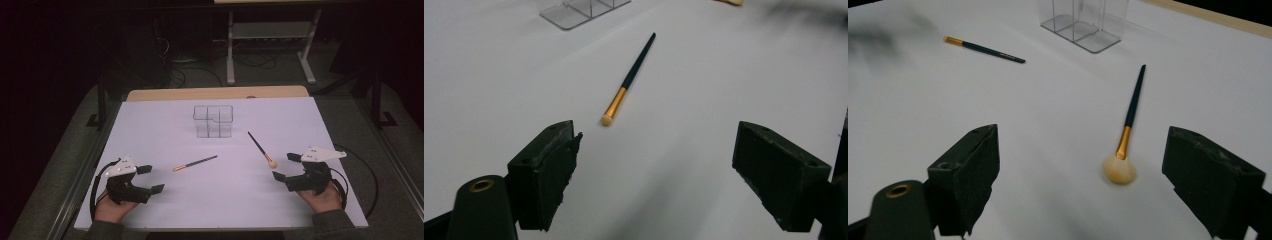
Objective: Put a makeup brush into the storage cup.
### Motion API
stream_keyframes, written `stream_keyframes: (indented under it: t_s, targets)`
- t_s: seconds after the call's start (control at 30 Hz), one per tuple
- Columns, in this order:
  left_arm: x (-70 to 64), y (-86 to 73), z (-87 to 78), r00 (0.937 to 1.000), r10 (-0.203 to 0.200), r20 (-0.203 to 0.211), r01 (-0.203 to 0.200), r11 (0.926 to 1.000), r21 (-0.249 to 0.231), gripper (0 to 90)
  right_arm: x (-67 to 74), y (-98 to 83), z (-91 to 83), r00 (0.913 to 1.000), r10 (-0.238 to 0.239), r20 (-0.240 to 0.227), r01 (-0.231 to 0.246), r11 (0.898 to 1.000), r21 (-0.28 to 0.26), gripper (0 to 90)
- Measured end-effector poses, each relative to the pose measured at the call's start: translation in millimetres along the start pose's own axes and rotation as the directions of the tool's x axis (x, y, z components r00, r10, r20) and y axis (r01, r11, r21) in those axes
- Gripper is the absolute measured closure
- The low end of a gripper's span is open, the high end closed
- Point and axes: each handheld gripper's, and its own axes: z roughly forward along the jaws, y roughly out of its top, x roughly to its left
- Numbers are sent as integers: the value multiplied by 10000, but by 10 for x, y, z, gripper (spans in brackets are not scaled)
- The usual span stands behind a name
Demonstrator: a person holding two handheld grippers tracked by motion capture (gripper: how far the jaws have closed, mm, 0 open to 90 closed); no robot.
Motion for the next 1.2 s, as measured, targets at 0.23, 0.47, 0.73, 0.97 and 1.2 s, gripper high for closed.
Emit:
stream_keyframes:
  t_s: [0.23, 0.47, 0.73, 0.97, 1.2]
  targets:
    - [-14, 34, 43, 9999, 138, 68, -140, 9997, 175, 168, 19, -7, 22, 9999, -68, -132, 70, 9999, 149, 146]
    - [-19, 55, 55, 9998, 117, 146, -119, 9998, 151, 168, 13, -16, 18, 9999, -47, -164, 49, 9999, 147, 147]
    - [-40, 85, 41, 9994, 255, 232, -259, 9995, 179, 171, 11, -31, 4, 9999, 53, -158, -50, 9998, 197, 146]
    - [-36, 173, 34, 9989, 348, 322, -357, 9990, 274, 176, 7, -28, 10, 9996, 147, -253, -143, 9997, 192, 146]
    - [-29, 313, 80, 9975, 495, 497, -513, 9980, 366, 188, -2, -29, 2, 9995, 119, -305, -112, 9997, 234, 145]
